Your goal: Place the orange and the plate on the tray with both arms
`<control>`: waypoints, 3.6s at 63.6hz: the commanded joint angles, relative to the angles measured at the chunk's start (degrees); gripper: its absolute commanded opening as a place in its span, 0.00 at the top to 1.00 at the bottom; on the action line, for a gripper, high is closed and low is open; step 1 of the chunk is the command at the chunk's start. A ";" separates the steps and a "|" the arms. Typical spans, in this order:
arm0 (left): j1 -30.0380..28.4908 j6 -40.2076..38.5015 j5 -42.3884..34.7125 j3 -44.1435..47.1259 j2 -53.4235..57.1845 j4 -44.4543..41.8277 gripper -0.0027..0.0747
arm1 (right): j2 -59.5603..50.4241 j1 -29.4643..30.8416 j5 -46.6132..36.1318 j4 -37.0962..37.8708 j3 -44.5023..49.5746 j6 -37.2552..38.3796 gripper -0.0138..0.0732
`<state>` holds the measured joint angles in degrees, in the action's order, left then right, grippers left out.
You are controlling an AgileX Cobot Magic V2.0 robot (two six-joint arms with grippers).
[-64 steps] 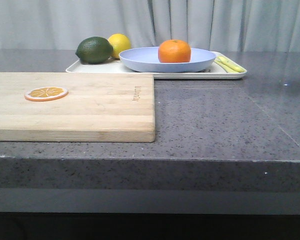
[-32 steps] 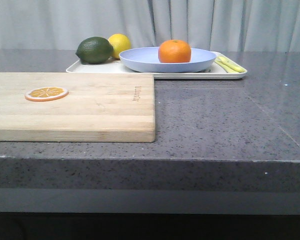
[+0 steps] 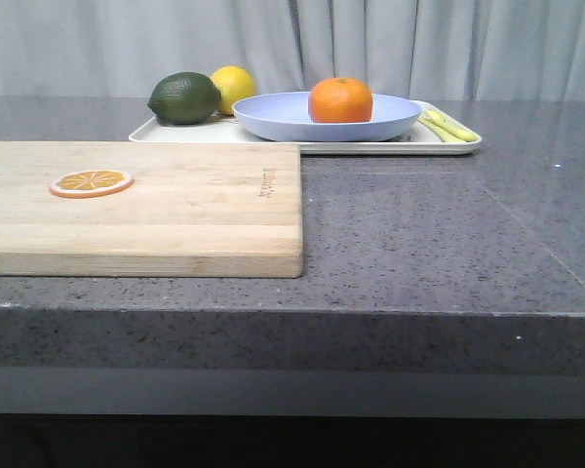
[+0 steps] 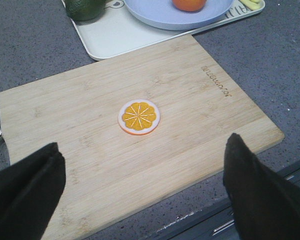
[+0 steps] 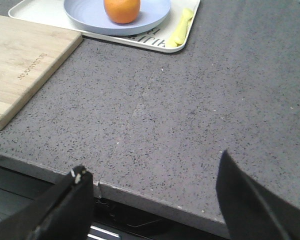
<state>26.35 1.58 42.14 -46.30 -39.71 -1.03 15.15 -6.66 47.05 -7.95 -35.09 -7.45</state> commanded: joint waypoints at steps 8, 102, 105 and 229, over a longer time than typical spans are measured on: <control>-0.08 -0.53 -4.19 -1.50 0.14 0.53 0.17 | -0.97 -0.02 -5.56 0.12 0.40 -0.13 0.24; -5.78 -0.53 -5.08 4.31 6.79 -0.01 0.99 | -0.97 -0.02 -8.89 6.45 0.40 -0.13 0.92; -8.87 -0.53 -6.84 6.43 9.07 -2.43 0.99 | -0.97 -0.02 -8.94 6.45 0.40 -0.13 0.92; -23.81 -0.53 -48.78 48.19 41.08 4.23 0.99 | -0.97 -0.02 -8.90 6.45 0.40 -0.13 0.92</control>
<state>2.13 1.58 -2.36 0.45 0.20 2.82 13.62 -6.66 42.72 -2.18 -33.36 -7.36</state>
